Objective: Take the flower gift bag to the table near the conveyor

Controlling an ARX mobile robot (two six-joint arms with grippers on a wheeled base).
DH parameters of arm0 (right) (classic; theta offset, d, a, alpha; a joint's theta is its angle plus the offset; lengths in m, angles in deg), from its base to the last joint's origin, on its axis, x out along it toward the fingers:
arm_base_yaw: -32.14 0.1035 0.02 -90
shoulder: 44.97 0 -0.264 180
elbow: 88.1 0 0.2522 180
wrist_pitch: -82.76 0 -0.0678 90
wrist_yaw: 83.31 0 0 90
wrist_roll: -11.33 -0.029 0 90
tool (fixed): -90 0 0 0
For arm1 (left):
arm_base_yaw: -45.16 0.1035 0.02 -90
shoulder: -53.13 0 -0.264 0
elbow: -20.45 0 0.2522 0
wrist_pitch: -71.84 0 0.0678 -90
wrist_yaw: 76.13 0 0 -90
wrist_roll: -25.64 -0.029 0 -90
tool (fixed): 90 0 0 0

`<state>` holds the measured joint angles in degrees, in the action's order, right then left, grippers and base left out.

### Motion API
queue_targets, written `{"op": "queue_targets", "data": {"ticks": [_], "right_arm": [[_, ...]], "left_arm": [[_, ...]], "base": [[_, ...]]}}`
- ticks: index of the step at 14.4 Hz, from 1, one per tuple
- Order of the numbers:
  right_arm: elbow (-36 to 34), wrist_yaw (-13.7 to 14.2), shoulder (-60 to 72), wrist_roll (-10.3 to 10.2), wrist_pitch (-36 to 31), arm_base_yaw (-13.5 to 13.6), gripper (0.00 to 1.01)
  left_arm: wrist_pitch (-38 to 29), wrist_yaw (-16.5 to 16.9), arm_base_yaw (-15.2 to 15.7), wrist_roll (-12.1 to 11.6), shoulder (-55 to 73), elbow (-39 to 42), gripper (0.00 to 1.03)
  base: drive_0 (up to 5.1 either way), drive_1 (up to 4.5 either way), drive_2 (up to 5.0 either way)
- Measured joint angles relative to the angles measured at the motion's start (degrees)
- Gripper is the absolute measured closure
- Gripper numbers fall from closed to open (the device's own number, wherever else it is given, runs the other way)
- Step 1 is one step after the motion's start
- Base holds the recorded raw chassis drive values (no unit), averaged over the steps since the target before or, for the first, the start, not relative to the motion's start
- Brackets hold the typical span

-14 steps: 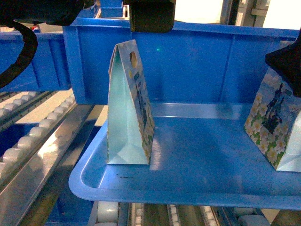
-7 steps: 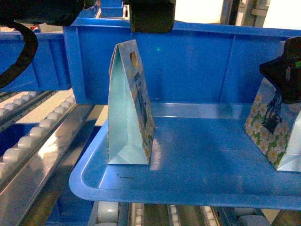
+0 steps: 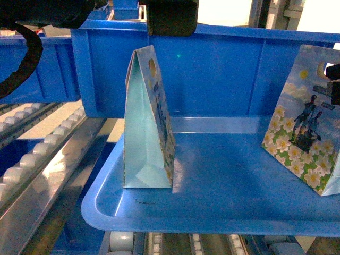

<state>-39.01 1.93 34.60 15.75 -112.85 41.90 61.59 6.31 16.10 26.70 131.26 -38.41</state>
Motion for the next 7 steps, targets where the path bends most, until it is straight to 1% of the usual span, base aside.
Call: {"op": "queue_targets", "data": {"ticks": [3,6,7], "right_arm": [[-2.1,0.4,-5.0,0.2,-0.9,-0.5,0.99],[-2.2,0.7,-12.7,0.2,0.9,-1.9,0.99],[-2.4,0.8,-15.1,0.1,1.6,-2.0,0.99]], "left_arm": [[0.0,0.0,0.0,0.0,0.0,0.0,0.05],[0.0,0.0,0.0,0.0,0.0,0.0,0.05],[0.0,0.0,0.0,0.0,0.0,0.0,0.05]], "base": [[0.0,0.00,0.0],[0.0,0.00,0.0],[0.0,0.00,0.0]]}}
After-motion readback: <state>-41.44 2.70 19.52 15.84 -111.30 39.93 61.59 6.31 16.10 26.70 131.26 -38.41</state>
